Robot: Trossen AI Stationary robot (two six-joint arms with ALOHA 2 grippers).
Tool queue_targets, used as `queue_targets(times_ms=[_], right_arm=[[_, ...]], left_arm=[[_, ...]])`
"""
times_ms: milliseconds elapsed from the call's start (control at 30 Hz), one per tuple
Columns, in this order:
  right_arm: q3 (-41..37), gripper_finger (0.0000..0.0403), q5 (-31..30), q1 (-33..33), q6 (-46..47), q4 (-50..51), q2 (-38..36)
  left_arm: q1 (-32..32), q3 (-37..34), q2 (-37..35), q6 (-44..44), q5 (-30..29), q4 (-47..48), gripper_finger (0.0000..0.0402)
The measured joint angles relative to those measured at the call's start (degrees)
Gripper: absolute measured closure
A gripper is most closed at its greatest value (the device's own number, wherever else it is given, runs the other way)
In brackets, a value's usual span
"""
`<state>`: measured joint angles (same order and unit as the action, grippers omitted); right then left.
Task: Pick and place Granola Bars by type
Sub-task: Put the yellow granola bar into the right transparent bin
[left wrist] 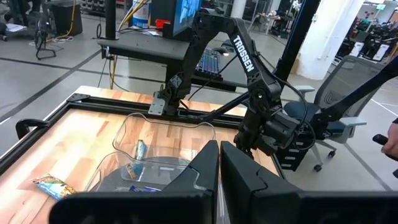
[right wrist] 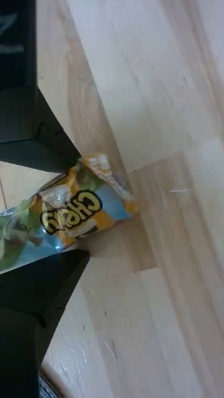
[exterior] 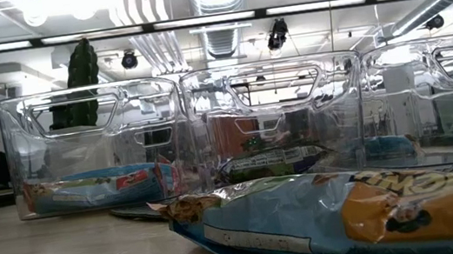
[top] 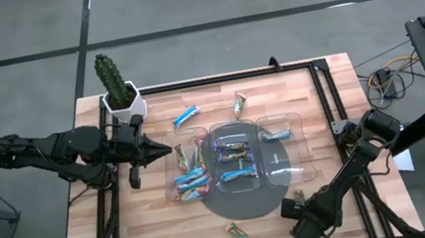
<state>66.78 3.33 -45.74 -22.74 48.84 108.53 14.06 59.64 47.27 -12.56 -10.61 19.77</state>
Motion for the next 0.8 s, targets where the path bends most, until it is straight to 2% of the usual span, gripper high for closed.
queue_targets(times_ms=[233, 600, 800], right_arm=[[-0.4, 0.0213, -0.3, 0.0, -0.2, -0.3, 0.0], [0.4, 0.0344, -0.9, 0.1, 0.5, -1.1, 0.0], [5.0, 0.0366, 0.2, -0.1, 3.3, 2.1, 0.0]], left_arm=[[0.0, 0.0, 0.0, 0.0, 0.0, 0.0, 0.0401], [0.0, 0.0, 0.0, -1.2, 0.0, 0.0, 0.0401], [0.0, 0.0, 0.0, -1.4, 0.0, 0.0, 0.0401]])
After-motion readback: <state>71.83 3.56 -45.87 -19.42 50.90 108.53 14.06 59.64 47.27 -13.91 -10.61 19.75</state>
